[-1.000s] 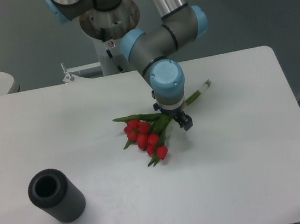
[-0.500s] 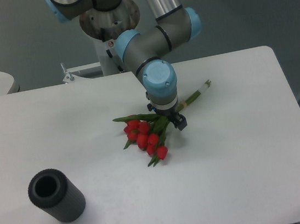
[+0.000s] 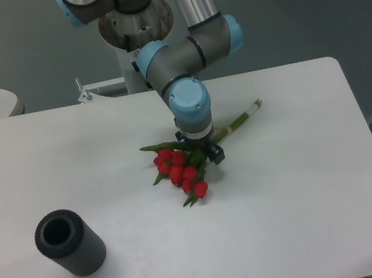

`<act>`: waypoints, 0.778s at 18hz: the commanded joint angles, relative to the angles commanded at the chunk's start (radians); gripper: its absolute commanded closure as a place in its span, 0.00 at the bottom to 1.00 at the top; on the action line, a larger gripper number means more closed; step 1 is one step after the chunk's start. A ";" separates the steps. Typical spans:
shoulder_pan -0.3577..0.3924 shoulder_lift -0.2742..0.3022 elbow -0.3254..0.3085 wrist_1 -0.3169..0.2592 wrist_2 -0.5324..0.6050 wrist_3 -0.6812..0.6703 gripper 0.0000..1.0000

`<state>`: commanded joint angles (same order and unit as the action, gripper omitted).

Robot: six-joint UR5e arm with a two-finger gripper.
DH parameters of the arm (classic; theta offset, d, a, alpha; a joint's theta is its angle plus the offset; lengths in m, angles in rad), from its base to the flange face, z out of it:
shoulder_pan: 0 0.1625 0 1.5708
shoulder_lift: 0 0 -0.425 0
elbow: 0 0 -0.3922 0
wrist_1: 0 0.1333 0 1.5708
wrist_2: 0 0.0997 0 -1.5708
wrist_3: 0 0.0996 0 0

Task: Pick up the flowers from the table
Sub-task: 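Lower the open gripper around the tulip stems below the blooms and close, then lift the grasped tulip bunch up off the table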

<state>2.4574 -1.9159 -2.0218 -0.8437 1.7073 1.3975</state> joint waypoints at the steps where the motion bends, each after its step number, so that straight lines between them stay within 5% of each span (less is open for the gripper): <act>1: 0.000 0.000 -0.002 0.002 0.000 0.000 0.29; 8: 0.000 0.002 0.020 0.003 0.000 0.012 0.61; 14: 0.003 0.008 0.046 0.000 -0.002 0.015 0.65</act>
<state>2.4605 -1.9083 -1.9759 -0.8437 1.7058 1.4128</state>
